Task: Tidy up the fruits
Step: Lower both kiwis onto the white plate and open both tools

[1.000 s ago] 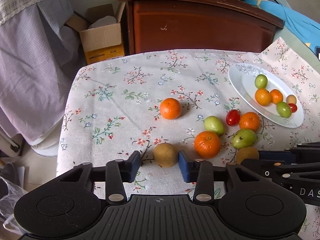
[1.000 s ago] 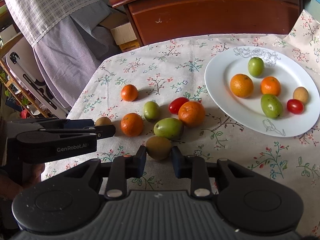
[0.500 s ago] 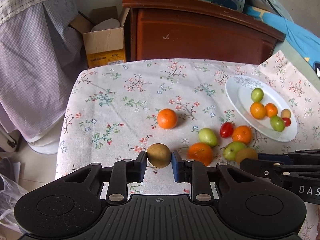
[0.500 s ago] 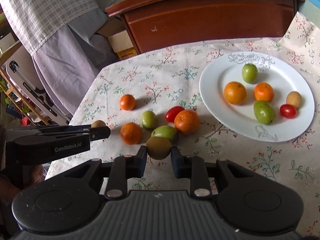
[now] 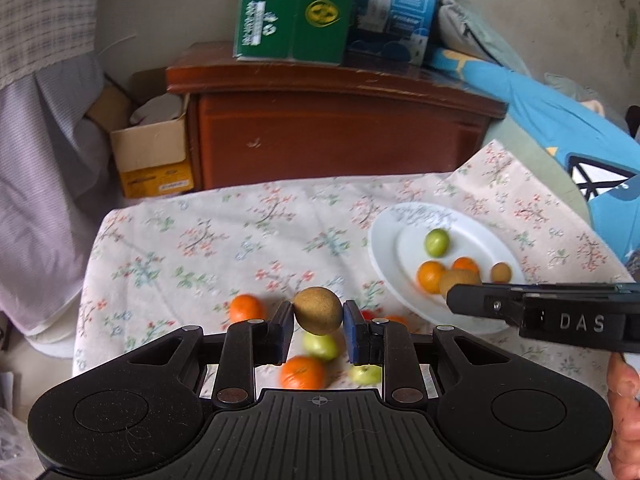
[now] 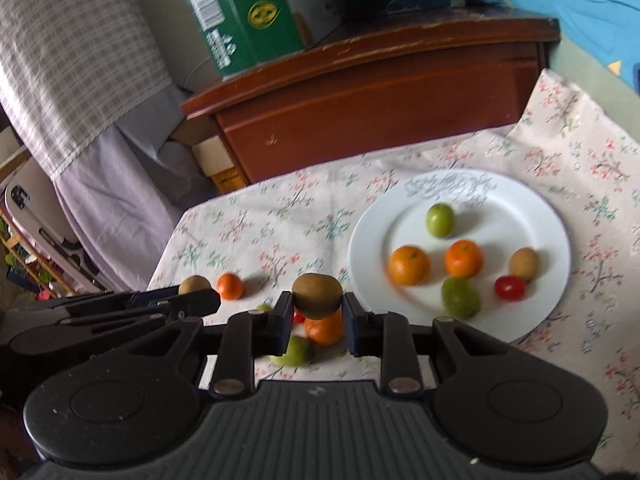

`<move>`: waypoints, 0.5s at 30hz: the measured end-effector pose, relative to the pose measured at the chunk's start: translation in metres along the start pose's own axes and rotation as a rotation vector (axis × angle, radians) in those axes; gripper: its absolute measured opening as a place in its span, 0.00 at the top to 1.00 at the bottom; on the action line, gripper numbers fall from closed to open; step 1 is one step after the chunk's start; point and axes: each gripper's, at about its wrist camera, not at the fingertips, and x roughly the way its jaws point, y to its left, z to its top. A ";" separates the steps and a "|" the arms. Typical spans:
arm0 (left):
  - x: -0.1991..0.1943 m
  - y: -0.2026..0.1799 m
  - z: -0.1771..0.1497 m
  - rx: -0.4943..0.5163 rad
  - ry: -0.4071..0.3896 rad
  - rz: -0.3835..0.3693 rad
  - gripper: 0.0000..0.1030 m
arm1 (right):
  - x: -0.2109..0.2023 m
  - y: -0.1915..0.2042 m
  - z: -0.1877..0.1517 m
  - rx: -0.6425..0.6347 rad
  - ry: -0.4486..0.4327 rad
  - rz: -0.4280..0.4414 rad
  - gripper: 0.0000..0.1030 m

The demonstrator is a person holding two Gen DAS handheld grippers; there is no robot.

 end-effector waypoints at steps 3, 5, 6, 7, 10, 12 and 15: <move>0.003 -0.010 0.008 0.003 -0.002 -0.036 0.77 | -0.010 -0.014 0.012 0.005 -0.033 -0.032 0.75; 0.007 -0.017 0.015 0.003 -0.002 -0.058 0.77 | -0.016 -0.024 0.019 0.023 -0.051 -0.053 0.75; 0.008 -0.021 0.017 0.009 -0.007 -0.064 0.77 | -0.018 -0.030 0.023 0.036 -0.058 -0.060 0.75; 0.010 -0.026 0.019 0.016 -0.011 -0.071 0.77 | -0.020 -0.036 0.026 0.051 -0.063 -0.066 0.75; 0.016 -0.037 0.024 0.019 -0.015 -0.100 0.77 | -0.020 -0.053 0.034 0.094 -0.070 -0.084 0.75; 0.022 -0.042 0.026 0.021 -0.012 -0.117 0.77 | -0.018 -0.062 0.038 0.104 -0.074 -0.101 0.75; 0.032 -0.052 0.027 0.034 -0.004 -0.132 0.77 | -0.014 -0.074 0.039 0.138 -0.066 -0.104 0.75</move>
